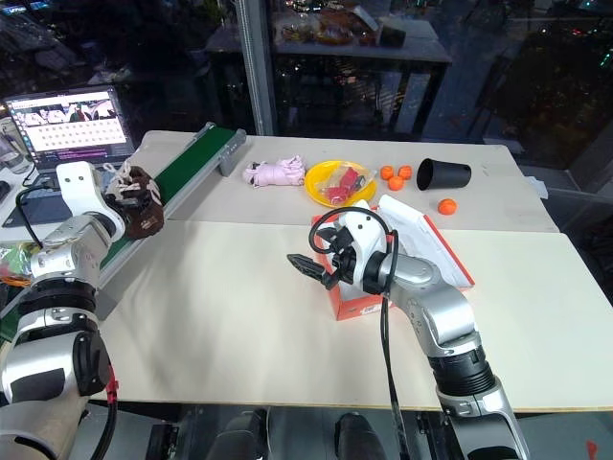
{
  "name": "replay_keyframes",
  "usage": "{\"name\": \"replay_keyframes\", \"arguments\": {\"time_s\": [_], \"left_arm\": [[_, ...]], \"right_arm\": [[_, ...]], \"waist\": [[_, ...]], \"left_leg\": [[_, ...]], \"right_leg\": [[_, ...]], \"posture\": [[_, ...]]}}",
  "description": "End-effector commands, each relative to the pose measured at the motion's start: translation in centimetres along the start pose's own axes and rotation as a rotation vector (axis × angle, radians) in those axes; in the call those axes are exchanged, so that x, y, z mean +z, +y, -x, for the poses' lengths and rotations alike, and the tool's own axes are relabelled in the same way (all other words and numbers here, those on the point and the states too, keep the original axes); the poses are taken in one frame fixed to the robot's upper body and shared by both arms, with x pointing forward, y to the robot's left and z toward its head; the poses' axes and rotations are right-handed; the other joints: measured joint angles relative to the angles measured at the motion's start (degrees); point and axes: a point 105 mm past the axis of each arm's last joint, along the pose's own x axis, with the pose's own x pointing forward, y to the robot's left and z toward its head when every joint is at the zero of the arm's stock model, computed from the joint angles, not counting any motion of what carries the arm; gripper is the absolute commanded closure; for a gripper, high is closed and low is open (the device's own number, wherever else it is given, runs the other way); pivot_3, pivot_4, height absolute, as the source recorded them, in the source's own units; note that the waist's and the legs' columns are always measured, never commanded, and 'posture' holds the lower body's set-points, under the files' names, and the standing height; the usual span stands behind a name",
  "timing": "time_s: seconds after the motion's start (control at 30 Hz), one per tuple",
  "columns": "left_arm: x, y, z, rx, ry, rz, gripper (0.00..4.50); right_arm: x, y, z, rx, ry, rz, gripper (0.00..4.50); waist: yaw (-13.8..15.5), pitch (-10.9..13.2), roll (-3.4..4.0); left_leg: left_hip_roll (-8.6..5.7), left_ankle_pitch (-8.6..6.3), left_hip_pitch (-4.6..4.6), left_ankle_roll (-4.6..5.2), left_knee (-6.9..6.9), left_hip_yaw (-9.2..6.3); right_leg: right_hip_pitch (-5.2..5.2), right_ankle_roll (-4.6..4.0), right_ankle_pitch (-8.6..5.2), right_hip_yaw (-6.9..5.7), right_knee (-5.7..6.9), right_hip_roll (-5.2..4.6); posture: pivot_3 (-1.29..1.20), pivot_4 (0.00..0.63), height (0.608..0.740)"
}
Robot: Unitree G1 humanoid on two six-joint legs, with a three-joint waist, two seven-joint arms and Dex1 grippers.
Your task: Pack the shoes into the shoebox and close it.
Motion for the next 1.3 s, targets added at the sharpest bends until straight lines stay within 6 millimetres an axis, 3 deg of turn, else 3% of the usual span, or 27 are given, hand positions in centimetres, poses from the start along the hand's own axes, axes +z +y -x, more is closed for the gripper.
{"name": "replay_keyframes", "arguments": {"time_s": [0.03, 0.07, 0.23, 0.4, 0.47, 0.5, 0.63, 0.8, 1.03, 1.3], "left_arm": [[0.2, 2.0, 0.3, 0.062, 0.008, 0.039, 0.52], [-0.2, 2.3, 0.3, 0.071, 0.017, 0.051, 0.65], [-0.5, 2.8, 0.5, 0.092, 0.002, 0.123, 2.48], [1.9, 1.6, 0.5, 0.056, -0.112, 0.136, 3.87], [2.6, 1.1, 0.6, 0.035, -0.139, 0.142, 4.22], [2.7, 1.0, 0.7, 0.032, -0.142, 0.140, 4.30], [6.0, -5.5, 1.8, -0.240, -0.260, 0.180, 4.31], [8.9, -16.1, 6.0, -0.667, -0.297, 0.222, 4.31], [9.3, -23.9, 11.0, -0.991, -0.249, 0.185, 4.31], [8.6, -28.2, 13.4, -1.171, -0.198, 0.162, 4.31]], "right_arm": [[1.5, 0.0, 0.4, 0.000, -0.033, 0.046, 0.00], [1.5, -0.1, 0.5, -0.002, -0.031, 0.048, 0.00], [1.4, -0.2, 0.7, -0.008, -0.023, 0.051, 0.00], [1.2, -0.1, 0.7, -0.007, -0.016, 0.049, 0.00], [1.2, -0.1, 0.7, -0.007, -0.014, 0.049, 0.00], [1.2, -0.1, 0.7, -0.008, -0.014, 0.049, 0.00], [2.2, -1.2, 0.7, -0.062, -0.073, -0.045, 0.00], [5.7, -4.5, 1.1, -0.172, -0.282, -0.353, 0.00], [8.5, -6.9, 2.1, -0.185, -0.442, -0.656, 0.00], [9.6, -6.6, 2.3, -0.150, -0.467, -0.714, 0.00]], "waist": [[0.0, 0.0, -0.03], [0.1, 0.0, -0.04], [0.3, 0.0, -0.04], [0.5, 0.0, -0.04], [0.6, 0.0, -0.07], [0.5, 0.1, -0.12], [0.5, 0.2, -0.41], [0.3, 0.3, -0.47], [-0.3, 0.3, -0.45], [-1.2, 0.3, -0.37]], "left_leg": [[0.00, 0.00, 0.00, 0.00, 0.00, 0.00], [0.00, 0.00, -0.01, 0.00, 0.01, 0.00], [0.01, -0.07, 0.05, -0.15, 0.04, -0.01], [0.00, -0.21, 0.10, -0.43, 0.06, -0.01], [0.01, -0.20, 0.04, -0.43, 0.08, -0.01], [0.00, -0.18, -0.04, -0.41, 0.08, -0.01], [0.00, 0.01, -0.18, -0.11, 0.05, -0.01], [-0.01, 0.06, -0.46, -0.03, 0.23, -0.07], [0.00, 0.07, -0.32, 0.00, 0.21, -0.14], [-0.02, 0.10, -0.33, 0.05, 0.23, -0.15]], "right_leg": [[0.00, 0.00, 0.00, 0.00, 0.00, 0.00], [-0.02, 0.00, 0.00, 0.00, 0.01, 0.00], [0.01, 0.02, -0.01, -0.04, 0.14, 0.00], [0.08, 0.10, -0.02, -0.06, 0.14, -0.02], [0.06, 0.04, 0.02, -0.07, 0.11, -0.02], [0.04, 0.03, 0.03, -0.08, 0.05, -0.03], [-0.03, -0.17, 0.16, -0.08, -0.03, -0.04], [-0.12, -0.10, 0.25, -0.12, -0.05, -0.07], [-0.10, -0.11, 0.30, -0.09, 0.05, 0.00], [-0.08, -0.11, 0.30, -0.05, 0.03, -0.01]], "posture": [[0.00, 0.150, 0.740], [0.00, 0.150, 0.740], [0.00, 0.150, 0.740], [0.00, 0.150, 0.740], [0.00, 0.150, 0.740], [0.00, 0.150, 0.740], [0.00, 0.150, 0.740], [0.00, 0.150, 0.740], [0.00, 0.150, 0.740], [0.00, 0.150, 0.740]]}}
